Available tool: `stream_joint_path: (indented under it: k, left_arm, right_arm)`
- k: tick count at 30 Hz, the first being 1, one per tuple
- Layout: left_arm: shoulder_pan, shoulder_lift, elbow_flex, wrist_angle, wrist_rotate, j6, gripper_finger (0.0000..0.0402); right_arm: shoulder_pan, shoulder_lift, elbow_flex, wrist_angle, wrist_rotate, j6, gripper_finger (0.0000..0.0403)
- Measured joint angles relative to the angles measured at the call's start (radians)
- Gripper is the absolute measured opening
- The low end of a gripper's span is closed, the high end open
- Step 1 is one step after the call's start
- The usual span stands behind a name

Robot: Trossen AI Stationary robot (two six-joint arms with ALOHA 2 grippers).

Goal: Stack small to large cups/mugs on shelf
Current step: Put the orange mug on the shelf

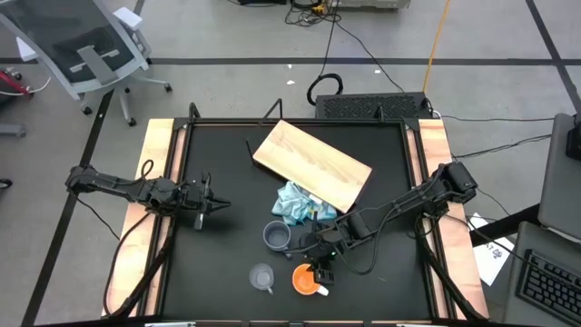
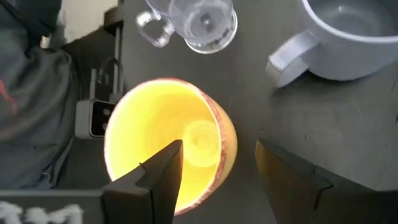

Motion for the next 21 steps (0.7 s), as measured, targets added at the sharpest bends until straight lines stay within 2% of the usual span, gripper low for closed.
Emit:
stream_joint_path:
  k: [21]
  left_arm:
    - [0.000, 0.000, 0.000, -0.001, 0.001, 0.000, 0.0031]
  right_arm:
    - [0.013, 0.032, 0.000, -0.001, 0.005, -0.042, 0.0196]
